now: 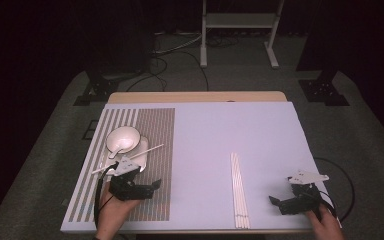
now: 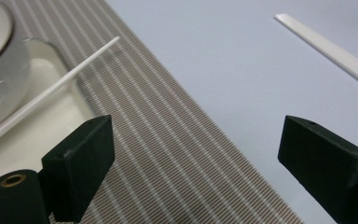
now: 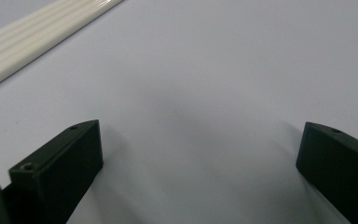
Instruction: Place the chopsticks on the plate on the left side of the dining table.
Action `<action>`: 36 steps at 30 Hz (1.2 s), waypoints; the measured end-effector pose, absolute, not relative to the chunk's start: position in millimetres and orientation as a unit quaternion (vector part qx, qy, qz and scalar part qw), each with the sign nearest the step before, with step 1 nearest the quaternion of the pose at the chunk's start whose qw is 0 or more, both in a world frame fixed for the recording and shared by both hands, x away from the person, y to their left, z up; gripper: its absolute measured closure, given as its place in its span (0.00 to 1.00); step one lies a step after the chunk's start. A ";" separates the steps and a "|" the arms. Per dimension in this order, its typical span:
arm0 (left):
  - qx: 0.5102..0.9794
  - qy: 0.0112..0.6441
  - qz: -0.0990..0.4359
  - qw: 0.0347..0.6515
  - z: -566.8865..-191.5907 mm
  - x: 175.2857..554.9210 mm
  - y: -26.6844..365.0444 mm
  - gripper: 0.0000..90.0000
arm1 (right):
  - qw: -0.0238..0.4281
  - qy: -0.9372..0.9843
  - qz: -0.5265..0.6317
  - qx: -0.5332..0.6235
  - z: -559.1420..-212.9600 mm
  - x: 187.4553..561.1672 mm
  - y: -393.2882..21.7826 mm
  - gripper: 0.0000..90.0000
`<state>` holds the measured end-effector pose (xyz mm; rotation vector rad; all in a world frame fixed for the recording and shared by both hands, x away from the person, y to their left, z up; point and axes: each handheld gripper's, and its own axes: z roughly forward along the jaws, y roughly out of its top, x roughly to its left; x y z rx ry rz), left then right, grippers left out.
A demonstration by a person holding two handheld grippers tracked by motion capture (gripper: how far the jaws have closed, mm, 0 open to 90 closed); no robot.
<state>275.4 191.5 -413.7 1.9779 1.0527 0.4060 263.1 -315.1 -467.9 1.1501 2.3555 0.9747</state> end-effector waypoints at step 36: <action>0.832 0.331 0.120 0.428 -423.4 285.9 67.0 0.00 | 0.172 0.830 0.344 0.405 -467.9 263.0 -315.1 0.00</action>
